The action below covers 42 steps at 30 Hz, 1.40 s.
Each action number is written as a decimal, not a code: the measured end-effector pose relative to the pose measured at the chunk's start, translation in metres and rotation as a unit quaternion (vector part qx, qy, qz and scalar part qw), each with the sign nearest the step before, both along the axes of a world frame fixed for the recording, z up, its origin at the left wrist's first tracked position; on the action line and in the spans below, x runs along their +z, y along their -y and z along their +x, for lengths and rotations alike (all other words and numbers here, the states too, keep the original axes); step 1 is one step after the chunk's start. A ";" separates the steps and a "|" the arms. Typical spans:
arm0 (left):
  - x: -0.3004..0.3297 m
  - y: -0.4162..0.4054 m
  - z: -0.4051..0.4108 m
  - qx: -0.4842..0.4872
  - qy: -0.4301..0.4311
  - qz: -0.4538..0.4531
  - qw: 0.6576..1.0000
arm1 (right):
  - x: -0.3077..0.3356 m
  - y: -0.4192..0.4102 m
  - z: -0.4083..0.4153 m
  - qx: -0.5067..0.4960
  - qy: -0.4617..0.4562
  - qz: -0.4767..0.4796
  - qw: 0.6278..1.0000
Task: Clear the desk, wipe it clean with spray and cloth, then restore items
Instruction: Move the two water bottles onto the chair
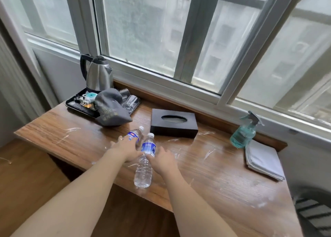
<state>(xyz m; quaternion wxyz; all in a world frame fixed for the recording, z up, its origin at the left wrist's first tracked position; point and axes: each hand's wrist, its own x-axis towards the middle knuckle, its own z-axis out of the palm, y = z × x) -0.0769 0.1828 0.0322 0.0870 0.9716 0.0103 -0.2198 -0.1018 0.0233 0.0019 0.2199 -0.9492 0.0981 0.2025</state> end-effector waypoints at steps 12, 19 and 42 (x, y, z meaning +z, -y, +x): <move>-0.037 -0.045 0.041 -0.031 -0.046 -0.089 0.994 | -0.031 -0.066 0.023 -0.161 -0.012 0.045 0.986; -0.049 -0.028 0.044 0.002 0.009 -0.101 0.995 | -0.030 -0.054 0.011 -0.205 0.018 0.065 0.976; 0.013 0.335 -0.092 -0.134 -0.019 -0.286 0.949 | 0.044 0.278 -0.173 -0.413 0.191 0.038 0.890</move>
